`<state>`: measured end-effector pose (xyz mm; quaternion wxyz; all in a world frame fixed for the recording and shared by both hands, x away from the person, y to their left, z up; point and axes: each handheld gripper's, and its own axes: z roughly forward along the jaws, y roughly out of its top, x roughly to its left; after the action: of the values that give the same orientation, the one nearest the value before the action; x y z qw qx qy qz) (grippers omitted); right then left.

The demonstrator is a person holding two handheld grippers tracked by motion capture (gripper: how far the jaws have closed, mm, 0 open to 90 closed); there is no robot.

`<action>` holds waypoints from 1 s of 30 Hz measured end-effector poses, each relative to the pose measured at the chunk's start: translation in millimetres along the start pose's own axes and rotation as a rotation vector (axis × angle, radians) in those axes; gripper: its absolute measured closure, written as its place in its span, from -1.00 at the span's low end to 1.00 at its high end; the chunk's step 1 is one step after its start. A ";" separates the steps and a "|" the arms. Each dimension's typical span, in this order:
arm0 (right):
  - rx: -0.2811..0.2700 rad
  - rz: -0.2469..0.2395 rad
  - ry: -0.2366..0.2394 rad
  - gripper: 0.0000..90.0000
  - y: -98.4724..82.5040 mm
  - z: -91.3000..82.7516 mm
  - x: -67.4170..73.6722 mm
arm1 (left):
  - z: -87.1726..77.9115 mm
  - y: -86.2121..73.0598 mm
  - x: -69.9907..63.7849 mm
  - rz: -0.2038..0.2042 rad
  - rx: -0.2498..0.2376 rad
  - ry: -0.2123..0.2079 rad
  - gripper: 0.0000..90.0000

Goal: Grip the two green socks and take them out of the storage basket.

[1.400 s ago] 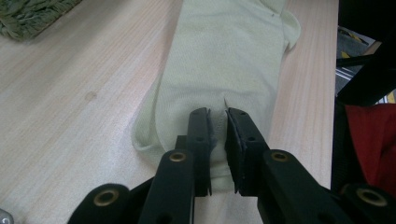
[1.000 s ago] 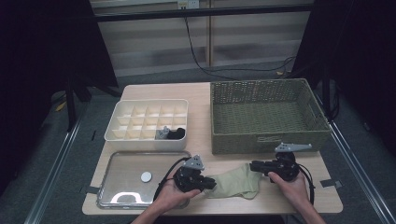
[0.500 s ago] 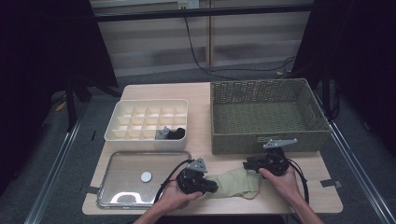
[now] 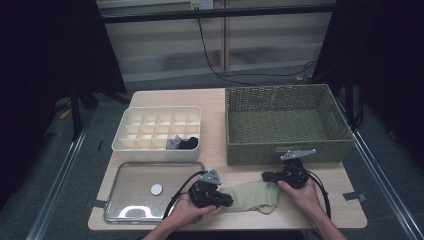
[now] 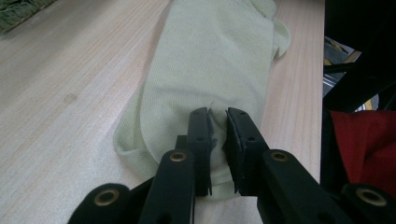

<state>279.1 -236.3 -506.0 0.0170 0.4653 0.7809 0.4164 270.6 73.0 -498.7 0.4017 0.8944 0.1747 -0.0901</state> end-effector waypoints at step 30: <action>-0.198 0.013 0.138 0.97 27.6 -37.2 20.4 | -12.8 -3.9 -5.4 0.006 -0.028 -0.029 0.71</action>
<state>271.8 -238.7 -456.0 0.0064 0.4365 0.7323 0.5227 264.4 83.7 -491.3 0.4168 0.8879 0.1674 -0.0997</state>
